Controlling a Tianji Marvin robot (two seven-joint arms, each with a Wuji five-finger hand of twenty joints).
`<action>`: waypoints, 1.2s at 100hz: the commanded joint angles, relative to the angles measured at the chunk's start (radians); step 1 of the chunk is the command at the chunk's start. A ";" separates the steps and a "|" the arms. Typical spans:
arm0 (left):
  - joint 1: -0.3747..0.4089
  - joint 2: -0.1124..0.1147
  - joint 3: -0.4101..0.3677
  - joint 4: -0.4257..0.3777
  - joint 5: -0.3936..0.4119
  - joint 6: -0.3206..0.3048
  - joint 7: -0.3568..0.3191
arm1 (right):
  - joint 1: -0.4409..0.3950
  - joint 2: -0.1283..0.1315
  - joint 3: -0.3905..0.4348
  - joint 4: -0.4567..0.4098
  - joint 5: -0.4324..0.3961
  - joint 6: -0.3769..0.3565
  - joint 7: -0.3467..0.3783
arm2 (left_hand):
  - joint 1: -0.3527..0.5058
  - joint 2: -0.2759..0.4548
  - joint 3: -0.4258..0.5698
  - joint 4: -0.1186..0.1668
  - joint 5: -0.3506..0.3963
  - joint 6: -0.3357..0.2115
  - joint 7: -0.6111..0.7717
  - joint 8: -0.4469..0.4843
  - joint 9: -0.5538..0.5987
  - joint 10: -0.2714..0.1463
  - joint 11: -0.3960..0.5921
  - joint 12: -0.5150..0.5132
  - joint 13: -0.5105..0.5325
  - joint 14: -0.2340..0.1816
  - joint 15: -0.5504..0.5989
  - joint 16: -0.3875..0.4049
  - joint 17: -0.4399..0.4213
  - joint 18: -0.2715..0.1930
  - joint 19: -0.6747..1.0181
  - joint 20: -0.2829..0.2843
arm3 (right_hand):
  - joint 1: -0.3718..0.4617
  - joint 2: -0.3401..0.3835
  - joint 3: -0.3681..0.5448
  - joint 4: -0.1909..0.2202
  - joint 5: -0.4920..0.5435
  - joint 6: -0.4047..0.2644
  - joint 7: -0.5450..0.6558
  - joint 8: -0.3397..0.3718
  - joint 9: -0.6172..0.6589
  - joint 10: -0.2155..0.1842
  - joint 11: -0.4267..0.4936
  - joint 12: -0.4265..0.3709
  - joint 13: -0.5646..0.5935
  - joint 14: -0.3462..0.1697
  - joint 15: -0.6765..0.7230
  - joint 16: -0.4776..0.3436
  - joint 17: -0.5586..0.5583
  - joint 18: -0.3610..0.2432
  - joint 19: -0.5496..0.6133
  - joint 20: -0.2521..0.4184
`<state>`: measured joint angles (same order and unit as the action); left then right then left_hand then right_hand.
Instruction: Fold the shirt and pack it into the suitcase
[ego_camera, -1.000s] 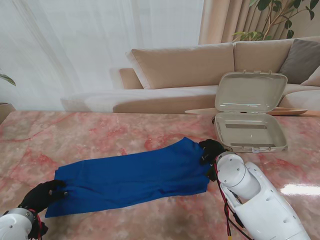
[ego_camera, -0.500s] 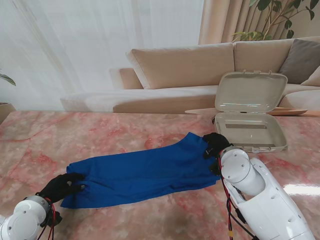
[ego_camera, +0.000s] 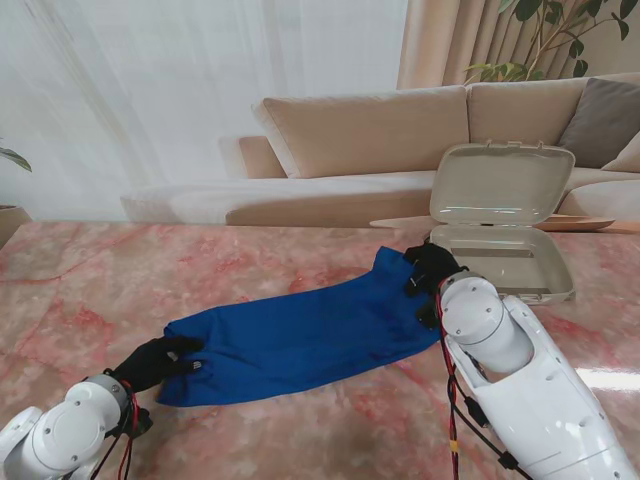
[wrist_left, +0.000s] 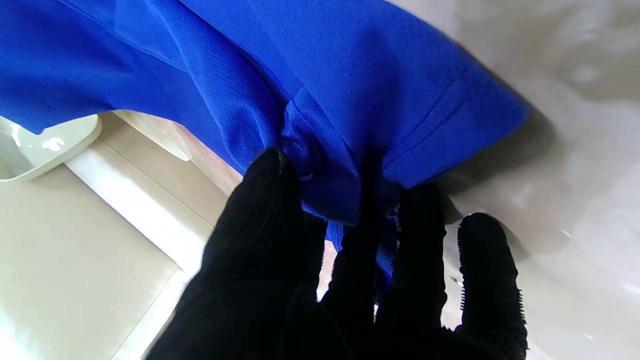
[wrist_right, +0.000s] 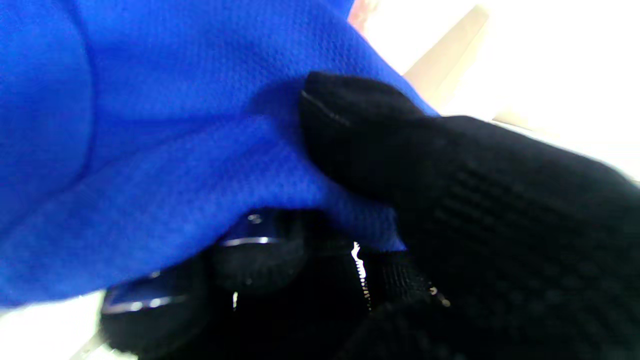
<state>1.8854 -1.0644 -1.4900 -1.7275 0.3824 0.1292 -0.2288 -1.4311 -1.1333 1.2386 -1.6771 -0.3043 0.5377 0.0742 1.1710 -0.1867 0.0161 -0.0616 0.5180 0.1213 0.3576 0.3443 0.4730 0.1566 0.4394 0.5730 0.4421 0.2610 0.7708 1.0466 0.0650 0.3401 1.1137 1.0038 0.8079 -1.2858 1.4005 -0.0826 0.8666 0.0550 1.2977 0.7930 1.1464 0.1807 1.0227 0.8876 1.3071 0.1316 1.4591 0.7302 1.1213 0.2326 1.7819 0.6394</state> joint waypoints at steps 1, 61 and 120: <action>0.012 -0.011 0.028 0.058 -0.002 0.003 -0.026 | 0.010 -0.012 -0.007 -0.018 0.014 0.008 0.008 | 0.005 0.043 -0.030 0.022 0.003 0.013 0.001 0.012 0.030 0.068 -0.023 -0.038 0.010 0.064 -0.190 -0.144 -0.006 0.014 0.030 0.006 | 0.054 -0.025 0.137 -0.002 0.010 -0.001 0.048 0.013 0.072 0.151 0.066 -0.006 -0.002 -0.062 0.032 -0.011 0.052 -0.065 0.124 -0.017; -0.044 -0.016 0.096 0.116 -0.067 -0.028 -0.018 | 0.084 -0.062 -0.129 -0.054 0.150 0.051 -0.077 | 0.007 0.044 -0.030 0.022 0.003 0.015 0.000 0.011 0.028 0.081 -0.026 -0.040 0.007 0.064 -0.188 -0.145 -0.008 0.012 0.031 0.006 | 0.048 -0.012 0.118 0.007 0.003 -0.003 0.047 0.013 0.069 0.149 0.075 -0.018 0.000 -0.067 0.032 -0.003 0.056 -0.133 0.135 0.059; -0.068 -0.018 0.128 0.140 -0.095 -0.043 -0.015 | 0.124 -0.129 -0.274 -0.035 0.276 0.049 -0.189 | 0.009 0.043 -0.031 0.022 0.003 0.015 0.003 0.012 0.026 0.077 -0.023 -0.040 0.006 0.063 -0.187 -0.145 -0.007 0.010 0.032 0.005 | 0.048 0.006 0.100 0.002 -0.003 -0.004 0.042 0.011 0.059 0.151 0.070 -0.018 0.000 -0.056 0.025 0.002 0.054 -0.077 0.125 -0.012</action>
<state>1.7844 -1.0731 -1.3877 -1.6492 0.2872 0.0706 -0.2229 -1.3140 -1.2357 0.9776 -1.7236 -0.0473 0.5803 -0.1232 1.1710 -0.1867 0.0161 -0.0615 0.5176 0.1393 0.3575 0.3443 0.4786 0.2104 0.4346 0.5533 0.4623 0.2372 0.7718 0.9837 0.0374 0.2471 1.2682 1.0054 0.8081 -1.2818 1.4006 -0.0826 0.8666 0.0564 1.2977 0.7930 1.1464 0.1807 1.0238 0.8876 1.3071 0.1318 1.4618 0.7302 1.1252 0.2278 1.7983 0.6501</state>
